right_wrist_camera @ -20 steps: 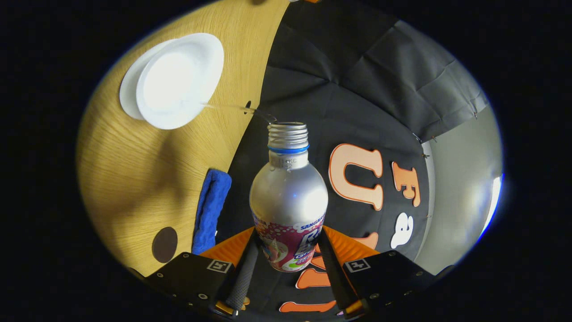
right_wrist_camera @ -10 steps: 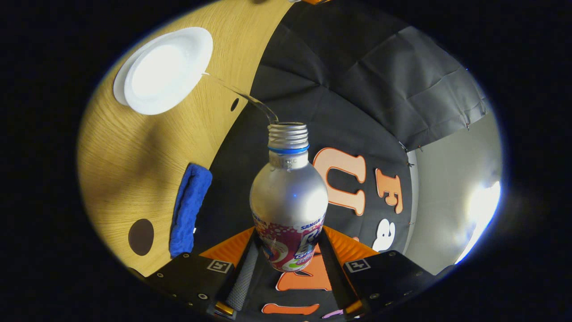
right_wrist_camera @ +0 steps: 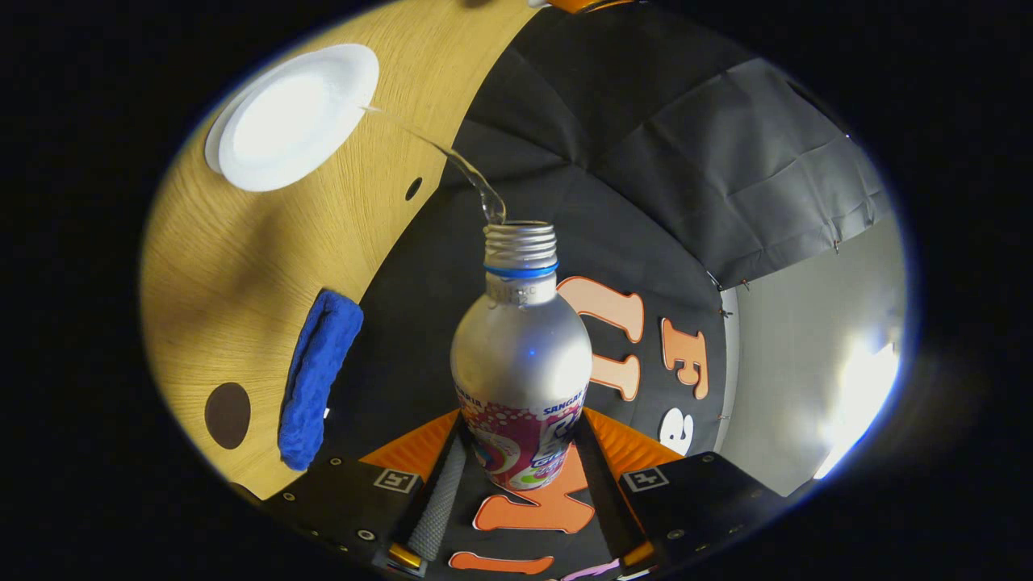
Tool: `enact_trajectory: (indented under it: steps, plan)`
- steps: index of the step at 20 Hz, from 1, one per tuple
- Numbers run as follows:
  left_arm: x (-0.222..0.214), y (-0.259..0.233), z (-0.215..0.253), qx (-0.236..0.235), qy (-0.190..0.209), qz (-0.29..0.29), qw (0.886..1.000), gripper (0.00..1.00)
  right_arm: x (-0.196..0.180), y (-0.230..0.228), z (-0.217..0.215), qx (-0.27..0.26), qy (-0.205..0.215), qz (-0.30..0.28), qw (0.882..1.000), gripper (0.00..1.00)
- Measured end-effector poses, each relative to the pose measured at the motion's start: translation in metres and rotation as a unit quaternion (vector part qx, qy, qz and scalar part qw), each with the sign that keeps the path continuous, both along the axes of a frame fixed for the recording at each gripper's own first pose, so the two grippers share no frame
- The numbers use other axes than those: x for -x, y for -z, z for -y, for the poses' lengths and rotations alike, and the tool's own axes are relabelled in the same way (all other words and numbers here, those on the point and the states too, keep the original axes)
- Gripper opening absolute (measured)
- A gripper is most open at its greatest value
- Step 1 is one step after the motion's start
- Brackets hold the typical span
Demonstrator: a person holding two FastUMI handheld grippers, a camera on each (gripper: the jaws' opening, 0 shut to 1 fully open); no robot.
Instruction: Open the teacup lid with one hand, grasp the water bottle and pour water into the teacup with the other hand; after pouring, place the water bottle on the coaster and then close the teacup lid.
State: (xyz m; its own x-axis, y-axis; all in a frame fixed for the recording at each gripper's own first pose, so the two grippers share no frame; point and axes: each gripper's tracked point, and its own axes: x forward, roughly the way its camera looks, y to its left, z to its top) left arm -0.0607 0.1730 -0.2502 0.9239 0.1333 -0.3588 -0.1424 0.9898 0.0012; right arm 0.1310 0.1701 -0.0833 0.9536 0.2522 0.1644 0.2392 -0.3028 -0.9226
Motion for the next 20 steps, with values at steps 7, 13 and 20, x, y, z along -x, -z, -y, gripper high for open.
enact_trajectory:
  steps: [7,13,20]
  plan:
    - [-0.001,-0.003,0.004,-0.001,0.003,-0.001,1.000,0.31,-0.001,0.006,-0.003,0.024,-0.012,0.003,1.000,0.76]
    - [-0.002,-0.007,0.006,-0.003,0.004,0.001,1.000,0.31,0.000,0.016,-0.009,0.029,-0.023,0.001,0.999,0.76]
    - [-0.002,-0.014,0.009,-0.005,0.005,0.009,1.000,0.31,0.005,0.025,-0.012,0.045,-0.040,0.002,0.998,0.77]
